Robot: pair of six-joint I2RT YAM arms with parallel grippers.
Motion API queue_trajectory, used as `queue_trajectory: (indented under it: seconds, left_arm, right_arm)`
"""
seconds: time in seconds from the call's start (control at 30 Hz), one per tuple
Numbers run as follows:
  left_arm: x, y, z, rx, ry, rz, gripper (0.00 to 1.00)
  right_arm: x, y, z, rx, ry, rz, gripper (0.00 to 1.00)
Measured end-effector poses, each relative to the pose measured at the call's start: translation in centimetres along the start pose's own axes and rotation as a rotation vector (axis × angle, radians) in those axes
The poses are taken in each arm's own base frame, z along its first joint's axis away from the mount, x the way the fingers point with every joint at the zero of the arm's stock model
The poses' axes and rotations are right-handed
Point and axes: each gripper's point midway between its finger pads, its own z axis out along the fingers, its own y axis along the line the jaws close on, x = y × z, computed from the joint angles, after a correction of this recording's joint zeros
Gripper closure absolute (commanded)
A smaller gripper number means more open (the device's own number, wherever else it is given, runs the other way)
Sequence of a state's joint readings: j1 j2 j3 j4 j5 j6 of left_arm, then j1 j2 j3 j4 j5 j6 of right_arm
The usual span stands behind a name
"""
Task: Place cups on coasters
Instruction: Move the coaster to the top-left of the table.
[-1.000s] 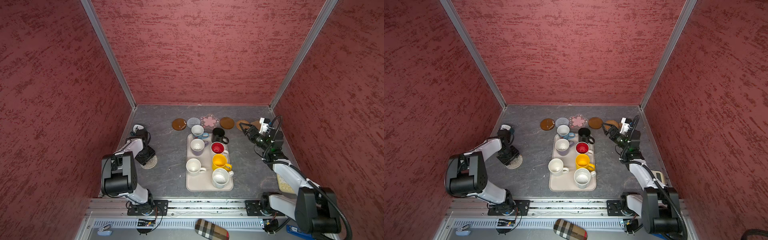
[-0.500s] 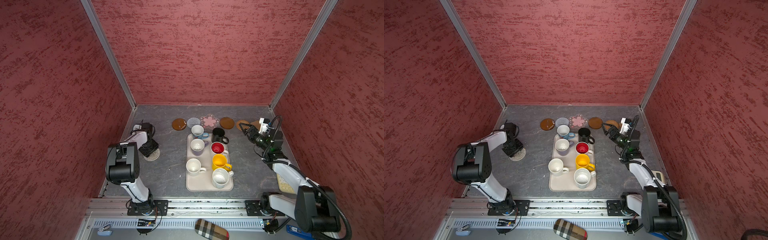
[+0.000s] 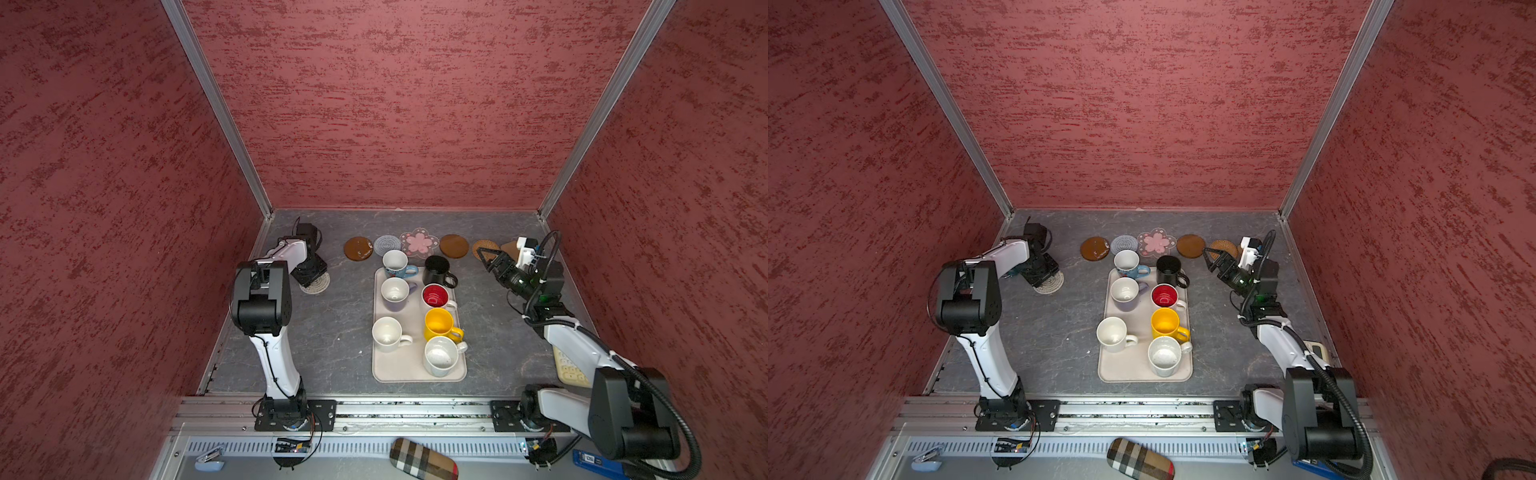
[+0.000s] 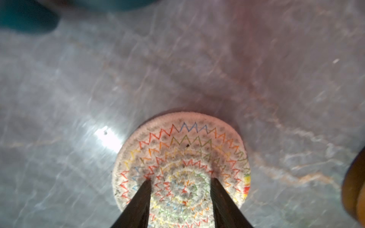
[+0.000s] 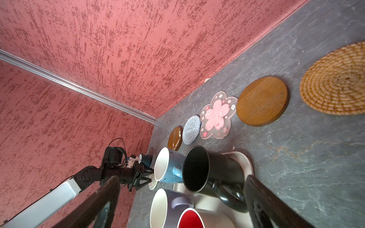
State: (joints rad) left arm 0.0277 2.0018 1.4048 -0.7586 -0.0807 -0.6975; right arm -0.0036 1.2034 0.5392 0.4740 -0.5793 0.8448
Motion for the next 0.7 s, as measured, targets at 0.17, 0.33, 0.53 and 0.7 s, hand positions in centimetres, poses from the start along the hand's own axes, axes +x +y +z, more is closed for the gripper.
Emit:
queue_trajectory:
  seconds: [0.17, 0.33, 0.53, 0.7]
  left_arm:
    - [-1.9, -2.1, 0.5, 0.021, -0.024, 0.023, 0.53]
    - [-3.2, -3.6, 0.8, 0.041, -0.045, 0.041, 0.53]
    - [-4.8, -5.3, 1.2, 0.058, -0.065, 0.065, 0.53]
    - [-5.4, -6.5, 1.4, 0.059, -0.073, 0.094, 0.53]
  right_arm:
    - [0.3, -0.7, 0.1, 0.021, 0.009, -0.005, 0.01]
    - [0.2, -1.1, 0.0, 0.047, -0.001, -0.027, 0.01]
    - [0.0, -1.4, -0.1, 0.067, -0.013, -0.046, 0.01]
    - [0.0, -1.6, -0.1, 0.073, -0.012, -0.047, 0.01]
